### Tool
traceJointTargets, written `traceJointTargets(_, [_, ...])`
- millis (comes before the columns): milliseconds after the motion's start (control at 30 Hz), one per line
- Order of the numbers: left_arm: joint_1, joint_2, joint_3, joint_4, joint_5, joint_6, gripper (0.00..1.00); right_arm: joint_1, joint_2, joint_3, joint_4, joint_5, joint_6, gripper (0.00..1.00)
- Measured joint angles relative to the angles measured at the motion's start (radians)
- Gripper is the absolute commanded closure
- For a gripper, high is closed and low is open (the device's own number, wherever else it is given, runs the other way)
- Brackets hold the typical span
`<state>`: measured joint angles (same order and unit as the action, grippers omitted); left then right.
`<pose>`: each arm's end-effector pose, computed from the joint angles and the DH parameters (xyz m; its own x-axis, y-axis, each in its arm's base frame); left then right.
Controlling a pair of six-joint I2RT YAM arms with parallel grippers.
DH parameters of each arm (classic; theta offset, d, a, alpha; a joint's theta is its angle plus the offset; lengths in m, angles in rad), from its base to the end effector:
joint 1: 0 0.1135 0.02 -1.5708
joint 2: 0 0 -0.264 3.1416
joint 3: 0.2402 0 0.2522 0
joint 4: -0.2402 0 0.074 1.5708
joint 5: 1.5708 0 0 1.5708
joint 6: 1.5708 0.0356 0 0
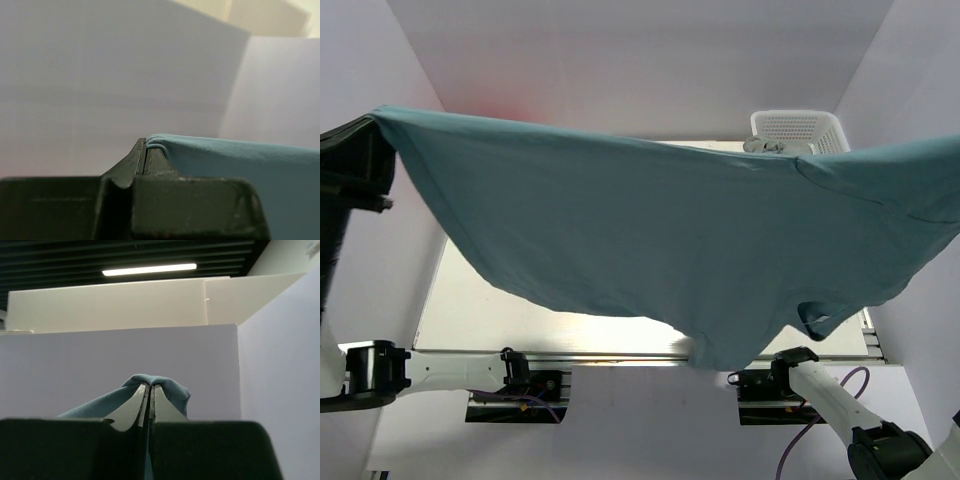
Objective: Fold and stack the t-shirts
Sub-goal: Flatten out the tshirt
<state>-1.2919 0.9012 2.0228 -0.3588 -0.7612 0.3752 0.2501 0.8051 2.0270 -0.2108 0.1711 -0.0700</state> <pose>0.0183 0.0254 0.6361 0.3818 -0.3693 -0.8473 0.4502 0.8749 -0.1785 -0.0738 -0.0251 0.6470 0.8300 0.1409 -0.5397 -0.0985 0.9894 0.1068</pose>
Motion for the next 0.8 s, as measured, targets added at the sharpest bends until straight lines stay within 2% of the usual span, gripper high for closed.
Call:
traceJointTargets(233, [0.0, -0.066, 0.037, -0.108, 0.224, -0.103, 1.0, -0.001, -0.025, 0.048, 0.003, -0.057, 0.012, 1.0])
traceJointTargets(467, [0.01, -0.072, 0.074, -0.162, 0.376, -0.162, 1.0, -0.002, -0.059, 0.066, 0.011, -0.077, 0.018, 1.0])
traceJointTargets(633, [0.015, -0.071, 0.065, -0.172, 0.394, -0.174, 1.0, -0.002, -0.068, 0.048, 0.038, -0.069, 0.015, 1.0])
traceJointTargets(800, [0.026, -0.071, -0.018, -0.115, 0.314, -0.141, 1.0, -0.002, -0.073, -0.066, 0.093, -0.05, 0.006, 1.0])
